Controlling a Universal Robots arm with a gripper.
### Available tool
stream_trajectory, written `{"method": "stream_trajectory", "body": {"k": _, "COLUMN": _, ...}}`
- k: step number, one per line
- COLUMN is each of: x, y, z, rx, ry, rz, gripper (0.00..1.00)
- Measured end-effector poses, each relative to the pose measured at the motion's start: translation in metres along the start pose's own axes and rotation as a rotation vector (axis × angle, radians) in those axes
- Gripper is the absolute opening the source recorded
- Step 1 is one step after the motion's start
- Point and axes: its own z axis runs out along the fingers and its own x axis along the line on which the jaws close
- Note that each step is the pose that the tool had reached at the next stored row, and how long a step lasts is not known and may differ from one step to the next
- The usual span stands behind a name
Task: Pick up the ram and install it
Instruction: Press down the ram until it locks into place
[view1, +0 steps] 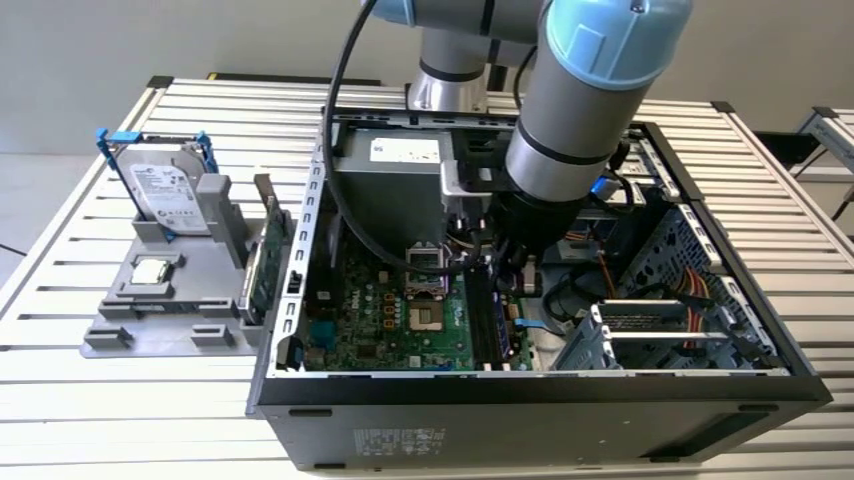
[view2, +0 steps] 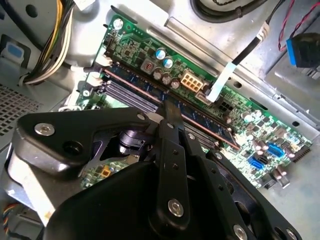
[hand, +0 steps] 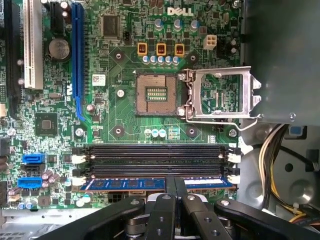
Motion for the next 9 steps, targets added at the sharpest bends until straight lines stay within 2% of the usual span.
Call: {"method": "stream_trajectory", "body": {"k": 9, "x": 0.0004, "y": -0.0003, "z": 0.0066, "rx": -0.0001, "ry": 0.0005, "rz": 0.000, "gripper": 0.00}}
